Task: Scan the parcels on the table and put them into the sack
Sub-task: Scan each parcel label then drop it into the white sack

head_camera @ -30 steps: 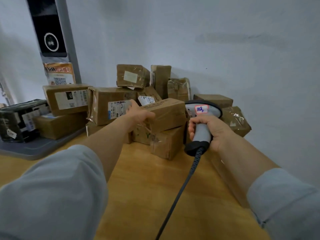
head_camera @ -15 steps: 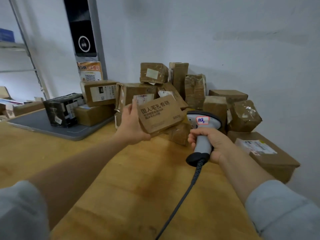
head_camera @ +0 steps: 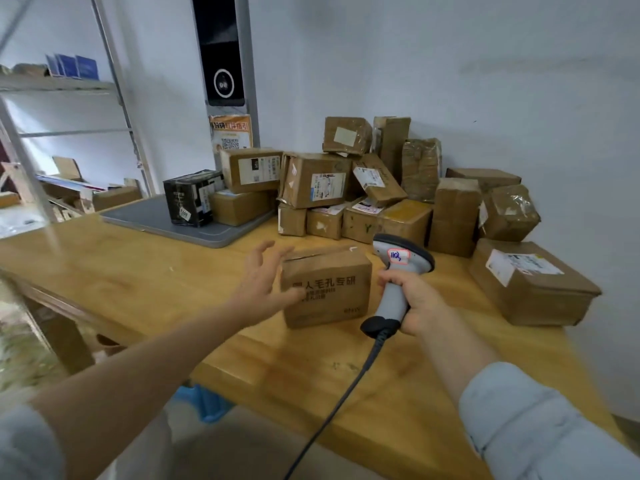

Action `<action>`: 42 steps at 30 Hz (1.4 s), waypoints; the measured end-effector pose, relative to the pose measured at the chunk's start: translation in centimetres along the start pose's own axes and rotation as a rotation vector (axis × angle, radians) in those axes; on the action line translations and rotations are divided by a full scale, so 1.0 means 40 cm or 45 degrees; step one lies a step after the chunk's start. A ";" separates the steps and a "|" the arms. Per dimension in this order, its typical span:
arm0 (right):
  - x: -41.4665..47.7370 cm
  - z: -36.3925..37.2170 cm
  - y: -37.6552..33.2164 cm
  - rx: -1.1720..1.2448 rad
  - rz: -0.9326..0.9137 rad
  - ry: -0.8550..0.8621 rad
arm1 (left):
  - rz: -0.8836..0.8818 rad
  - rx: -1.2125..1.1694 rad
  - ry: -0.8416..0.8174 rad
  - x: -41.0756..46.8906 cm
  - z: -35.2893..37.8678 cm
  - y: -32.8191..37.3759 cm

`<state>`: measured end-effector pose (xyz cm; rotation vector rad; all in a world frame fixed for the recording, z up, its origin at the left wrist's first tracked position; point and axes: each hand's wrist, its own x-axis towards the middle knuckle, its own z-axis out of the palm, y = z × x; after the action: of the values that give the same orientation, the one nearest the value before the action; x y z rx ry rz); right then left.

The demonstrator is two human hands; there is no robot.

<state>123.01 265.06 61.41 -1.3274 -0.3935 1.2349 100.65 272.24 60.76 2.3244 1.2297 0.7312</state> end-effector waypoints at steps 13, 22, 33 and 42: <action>-0.011 0.023 -0.007 0.004 -0.045 -0.070 | -0.306 -0.083 -0.110 0.074 -0.031 0.021; -0.025 0.003 -0.012 -0.013 0.004 -0.069 | 0.100 0.034 -0.082 -0.064 -0.040 -0.024; -0.056 0.012 -0.001 -0.297 -0.010 -0.007 | -0.741 -0.376 -0.084 -0.011 -0.037 -0.005; -0.114 0.023 0.007 -0.193 0.111 -0.085 | -0.503 -0.152 -0.274 0.015 -0.053 0.034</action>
<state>120.43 261.68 63.27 -1.4473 -0.4893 1.3462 100.47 272.25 63.36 1.9214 1.4402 0.3952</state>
